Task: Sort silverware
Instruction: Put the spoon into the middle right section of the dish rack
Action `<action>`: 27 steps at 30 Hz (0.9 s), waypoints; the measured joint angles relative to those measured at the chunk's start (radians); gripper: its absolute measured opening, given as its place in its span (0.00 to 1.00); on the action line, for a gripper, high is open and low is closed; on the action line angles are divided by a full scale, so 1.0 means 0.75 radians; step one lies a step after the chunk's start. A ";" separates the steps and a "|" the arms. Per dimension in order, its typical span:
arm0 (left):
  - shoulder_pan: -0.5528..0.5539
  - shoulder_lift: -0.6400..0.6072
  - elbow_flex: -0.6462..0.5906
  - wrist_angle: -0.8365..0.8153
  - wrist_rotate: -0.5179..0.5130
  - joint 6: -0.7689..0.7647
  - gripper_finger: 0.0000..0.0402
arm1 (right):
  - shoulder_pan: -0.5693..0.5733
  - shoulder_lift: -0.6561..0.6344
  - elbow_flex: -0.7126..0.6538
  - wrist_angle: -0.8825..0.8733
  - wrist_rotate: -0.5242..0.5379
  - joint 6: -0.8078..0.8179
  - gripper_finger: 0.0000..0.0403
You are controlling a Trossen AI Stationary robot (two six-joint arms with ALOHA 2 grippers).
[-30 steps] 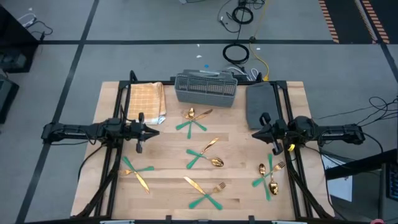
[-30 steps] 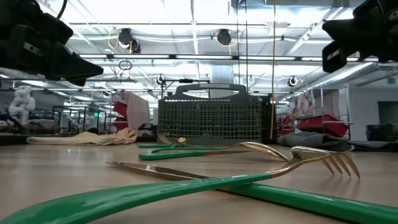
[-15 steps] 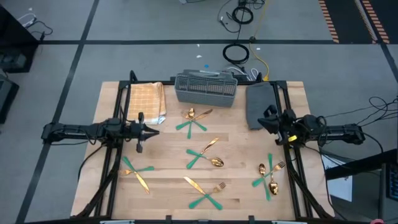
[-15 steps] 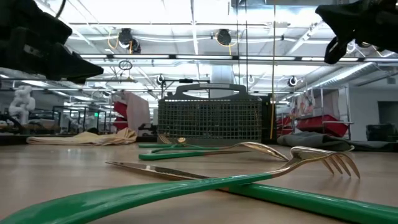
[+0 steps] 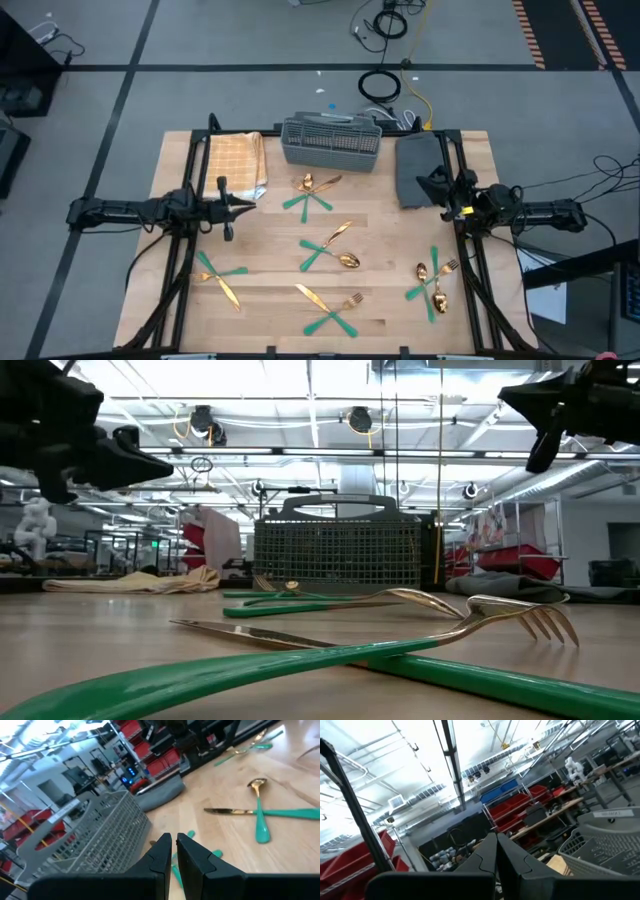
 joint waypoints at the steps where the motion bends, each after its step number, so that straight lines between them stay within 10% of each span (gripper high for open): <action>1: 0.000 0.000 0.000 0.010 0.001 0.000 0.10 | 0.000 0.000 0.000 -0.005 -0.001 0.003 0.00; 6: -0.001 0.001 0.000 0.103 0.005 -0.020 0.10 | 0.000 0.000 0.000 -0.023 -0.001 -0.029 0.00; 20: -0.001 0.001 0.000 0.363 0.057 -1.084 0.10 | 0.000 0.000 0.000 -0.215 -0.002 -0.185 0.00; 27: -0.001 0.001 0.000 0.360 0.010 -1.081 0.10 | 0.000 0.014 -0.001 -0.372 -0.153 -0.226 0.00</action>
